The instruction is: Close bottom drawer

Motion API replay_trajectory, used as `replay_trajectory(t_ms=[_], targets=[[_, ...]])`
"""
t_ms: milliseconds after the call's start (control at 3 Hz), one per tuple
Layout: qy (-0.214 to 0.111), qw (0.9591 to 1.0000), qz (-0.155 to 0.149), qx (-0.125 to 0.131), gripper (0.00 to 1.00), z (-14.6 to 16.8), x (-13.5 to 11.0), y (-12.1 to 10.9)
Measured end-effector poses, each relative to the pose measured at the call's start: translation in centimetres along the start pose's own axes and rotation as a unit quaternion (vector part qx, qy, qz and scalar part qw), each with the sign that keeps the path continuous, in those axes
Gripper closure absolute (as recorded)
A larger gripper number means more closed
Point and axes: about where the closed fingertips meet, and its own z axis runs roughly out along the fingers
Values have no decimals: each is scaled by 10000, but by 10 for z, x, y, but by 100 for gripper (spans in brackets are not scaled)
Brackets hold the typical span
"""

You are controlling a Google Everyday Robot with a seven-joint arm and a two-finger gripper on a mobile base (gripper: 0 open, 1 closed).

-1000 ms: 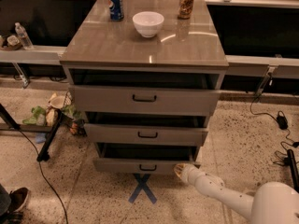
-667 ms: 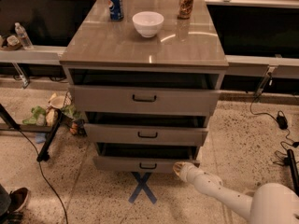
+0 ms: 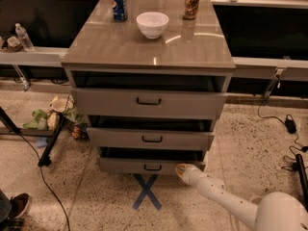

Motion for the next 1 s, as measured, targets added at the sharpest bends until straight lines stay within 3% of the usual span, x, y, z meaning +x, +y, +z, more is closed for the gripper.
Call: replay_trajectory(t_ms=[667, 1000], targets=[[-90, 9997, -155, 150, 100, 16, -6, -15], [-134, 9998, -85, 95, 100, 5, -4, -20]])
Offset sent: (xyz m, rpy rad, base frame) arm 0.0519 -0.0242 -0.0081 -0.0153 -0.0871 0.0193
